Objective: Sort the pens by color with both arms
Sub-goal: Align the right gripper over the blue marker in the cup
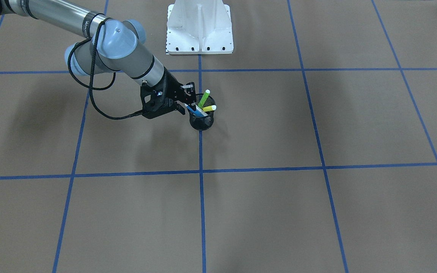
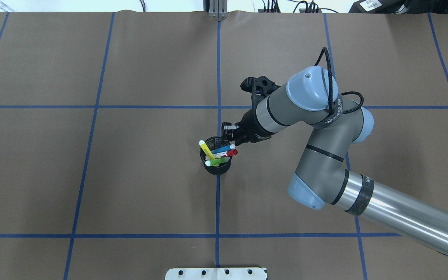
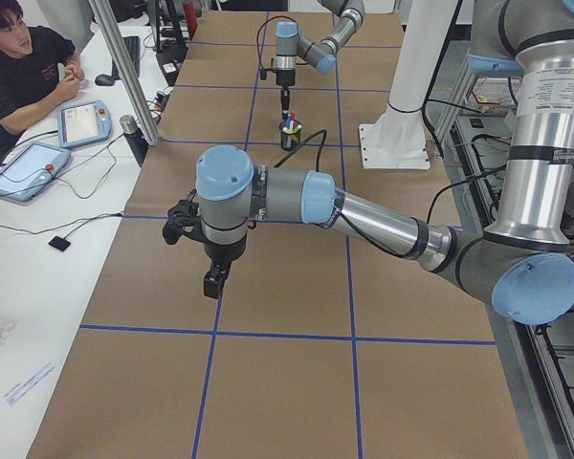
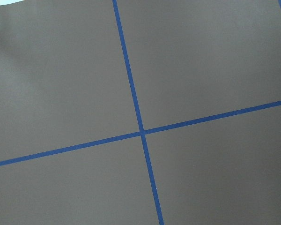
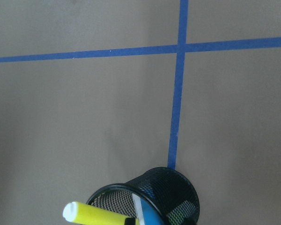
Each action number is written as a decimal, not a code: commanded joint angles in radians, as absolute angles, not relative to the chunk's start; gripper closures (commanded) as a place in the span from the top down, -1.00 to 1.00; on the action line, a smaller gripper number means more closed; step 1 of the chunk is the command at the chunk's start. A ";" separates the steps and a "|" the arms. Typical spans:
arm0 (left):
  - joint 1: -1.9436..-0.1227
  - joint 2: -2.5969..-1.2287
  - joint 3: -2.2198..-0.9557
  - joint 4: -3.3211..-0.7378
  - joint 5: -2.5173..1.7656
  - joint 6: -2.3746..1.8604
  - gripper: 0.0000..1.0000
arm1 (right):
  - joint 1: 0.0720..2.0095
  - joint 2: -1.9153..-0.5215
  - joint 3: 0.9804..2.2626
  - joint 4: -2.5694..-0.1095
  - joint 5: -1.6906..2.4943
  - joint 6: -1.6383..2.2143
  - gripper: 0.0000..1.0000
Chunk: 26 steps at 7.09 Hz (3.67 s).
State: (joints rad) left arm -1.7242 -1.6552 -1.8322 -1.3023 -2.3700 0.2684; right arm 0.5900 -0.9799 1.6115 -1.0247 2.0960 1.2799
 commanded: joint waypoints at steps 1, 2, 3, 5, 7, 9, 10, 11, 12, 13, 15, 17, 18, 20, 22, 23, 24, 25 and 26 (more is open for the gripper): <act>-1.724 -1.655 -1.832 -1.302 -2.370 0.268 0.99 | 0.589 -0.982 1.611 -1.025 2.095 1.279 -0.24; -1.724 -1.655 -1.832 -1.302 -2.370 0.268 0.98 | 0.586 -0.982 1.609 -1.025 2.094 1.279 -0.29; -1.724 -1.655 -1.832 -1.302 -2.370 0.268 0.99 | 0.584 -0.980 1.609 -1.025 2.094 1.281 -0.35; -1.724 -1.655 -1.832 -1.302 -2.370 0.270 0.98 | 0.584 -0.979 1.609 -1.026 2.094 1.281 -0.47; -1.724 -1.655 -1.832 -1.302 -2.370 0.268 0.98 | 0.584 -0.979 1.609 -1.026 2.094 1.281 -0.57; -1.724 -1.654 -1.832 -1.302 -2.370 0.268 0.99 | 0.584 -0.977 1.611 -1.026 2.097 1.281 -0.61; -1.724 -1.654 -1.832 -1.302 -2.370 0.268 0.99 | 0.586 -0.973 1.611 -1.028 2.100 1.281 -0.61; -1.724 -1.654 -1.833 -1.302 -2.370 0.270 0.99 | 0.586 -0.973 1.611 -1.028 2.100 1.281 -0.61; -1.724 -1.654 -1.832 -1.302 -2.370 0.268 0.98 | 0.584 -0.973 1.611 -1.028 2.100 1.281 -0.35; -1.724 -1.654 -1.833 -1.302 -2.370 0.270 0.99 | 0.584 -0.973 1.611 -1.028 2.100 1.279 -0.10; -1.724 -1.651 -1.835 -1.302 -2.370 0.270 0.98 | 0.584 -0.974 1.611 -1.028 2.097 1.276 0.05; -1.724 -1.649 -1.835 -1.302 -2.370 0.270 0.99 | 0.584 -0.979 1.612 -1.029 2.095 1.279 0.04; -1.724 -1.651 -1.835 -1.302 -2.370 0.270 0.99 | 0.584 -0.983 1.615 -1.029 2.095 1.281 0.03; -1.724 -1.651 -1.835 -1.302 -2.370 0.270 0.99 | 0.581 -0.986 1.626 -1.029 2.095 1.282 -0.02; -1.724 -1.651 -1.835 -1.302 -2.370 0.270 0.99 | 0.577 -0.988 1.628 -1.031 2.094 1.287 -0.24; -1.724 -1.651 -1.835 -1.302 -2.370 0.270 0.99 | 0.575 -0.986 1.628 -1.031 2.092 1.289 -0.30; -1.724 -1.649 -1.836 -1.302 -2.370 0.270 0.99 | 0.575 -0.988 1.628 -1.031 2.092 1.289 -0.36; -1.724 -1.646 -1.838 -1.302 -2.370 0.270 0.99 | 0.572 -0.986 1.626 -1.031 2.092 1.289 -0.41; -1.724 -1.646 -1.838 -1.302 -2.370 0.270 0.98 | 0.571 -0.988 1.626 -1.031 2.092 1.289 -0.44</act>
